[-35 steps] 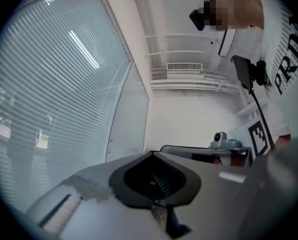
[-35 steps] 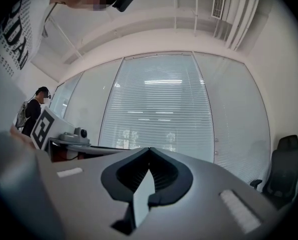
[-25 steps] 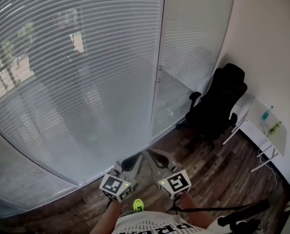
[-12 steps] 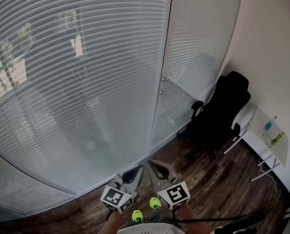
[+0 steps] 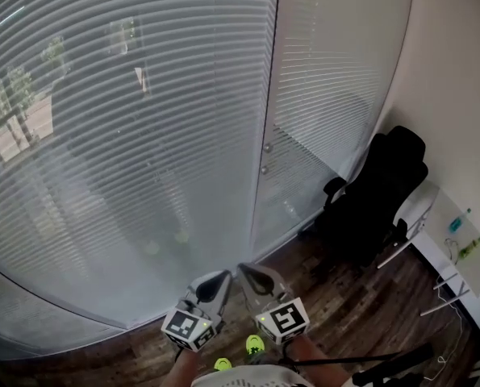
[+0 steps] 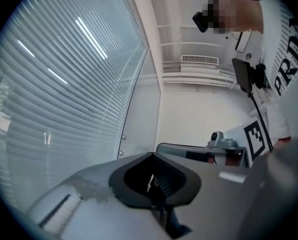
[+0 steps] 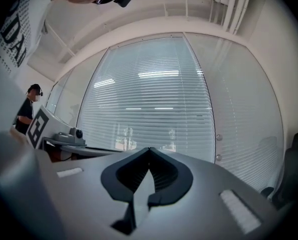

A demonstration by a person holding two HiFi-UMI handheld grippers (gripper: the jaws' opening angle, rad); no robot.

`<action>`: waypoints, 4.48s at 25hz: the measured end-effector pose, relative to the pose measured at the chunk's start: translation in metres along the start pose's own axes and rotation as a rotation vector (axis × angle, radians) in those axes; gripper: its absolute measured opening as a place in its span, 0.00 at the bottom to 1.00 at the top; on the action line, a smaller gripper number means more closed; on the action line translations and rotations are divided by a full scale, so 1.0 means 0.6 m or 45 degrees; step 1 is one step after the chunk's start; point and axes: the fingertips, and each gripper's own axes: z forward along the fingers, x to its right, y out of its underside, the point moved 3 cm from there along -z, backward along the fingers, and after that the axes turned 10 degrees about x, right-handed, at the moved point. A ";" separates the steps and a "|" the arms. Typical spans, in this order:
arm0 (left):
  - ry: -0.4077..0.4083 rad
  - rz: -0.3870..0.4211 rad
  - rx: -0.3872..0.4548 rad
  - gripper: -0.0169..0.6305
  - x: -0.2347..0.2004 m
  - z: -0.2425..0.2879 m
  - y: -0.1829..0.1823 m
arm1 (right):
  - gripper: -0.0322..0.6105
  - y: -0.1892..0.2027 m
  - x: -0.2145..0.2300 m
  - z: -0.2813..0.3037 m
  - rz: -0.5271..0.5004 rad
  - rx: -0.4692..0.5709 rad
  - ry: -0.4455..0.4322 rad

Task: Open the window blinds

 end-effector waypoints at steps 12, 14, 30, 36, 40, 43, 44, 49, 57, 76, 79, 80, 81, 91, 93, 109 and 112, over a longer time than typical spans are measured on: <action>-0.083 0.093 -0.007 0.01 -0.030 0.179 0.016 | 0.06 -0.003 0.170 0.047 -0.006 0.015 -0.114; -0.096 0.085 -0.014 0.01 -0.036 0.195 0.014 | 0.06 0.004 0.188 0.052 0.012 0.010 -0.110; -0.047 0.033 0.028 0.01 -0.150 0.293 0.040 | 0.06 0.059 0.277 0.170 0.003 -0.050 -0.019; 0.034 0.043 0.040 0.01 -0.199 0.342 0.027 | 0.06 0.048 0.313 0.229 -0.032 -0.040 0.024; 0.031 0.021 0.061 0.01 -0.225 0.363 0.024 | 0.06 0.052 0.335 0.252 -0.058 -0.030 0.043; 0.011 0.022 0.082 0.01 -0.233 0.371 0.021 | 0.06 0.055 0.348 0.258 -0.053 -0.043 0.040; 0.010 0.047 0.073 0.01 -0.238 0.370 0.028 | 0.06 0.059 0.350 0.260 -0.057 -0.040 0.032; -0.058 0.072 0.079 0.01 -0.243 0.386 0.031 | 0.06 0.057 0.357 0.266 -0.103 -0.025 -0.062; -0.143 0.098 0.102 0.01 -0.257 0.434 0.025 | 0.06 0.046 0.410 0.293 -0.144 -0.023 -0.137; -0.150 0.116 0.096 0.01 -0.290 0.537 0.042 | 0.22 0.045 0.550 0.331 -0.311 0.021 -0.001; -0.147 0.124 0.097 0.01 -0.293 0.543 0.032 | 0.24 0.037 0.562 0.338 -0.349 -0.001 0.032; -0.152 0.124 0.098 0.01 -0.294 0.544 0.032 | 0.25 0.039 0.566 0.340 -0.355 -0.010 0.035; -0.158 0.123 0.099 0.01 -0.295 0.545 0.033 | 0.26 0.042 0.568 0.342 -0.359 -0.020 0.036; -0.186 0.105 0.094 0.01 -0.302 0.535 0.042 | 0.30 0.066 0.582 0.355 -0.428 -0.097 0.038; -0.192 0.105 0.093 0.01 -0.301 0.532 0.044 | 0.30 0.070 0.584 0.358 -0.439 -0.104 0.029; -0.181 0.100 0.091 0.01 -0.313 0.520 0.045 | 0.26 0.077 0.590 0.368 -0.397 -0.090 0.047; -0.169 0.101 0.084 0.01 -0.313 0.522 0.047 | 0.26 0.077 0.591 0.368 -0.400 -0.092 0.050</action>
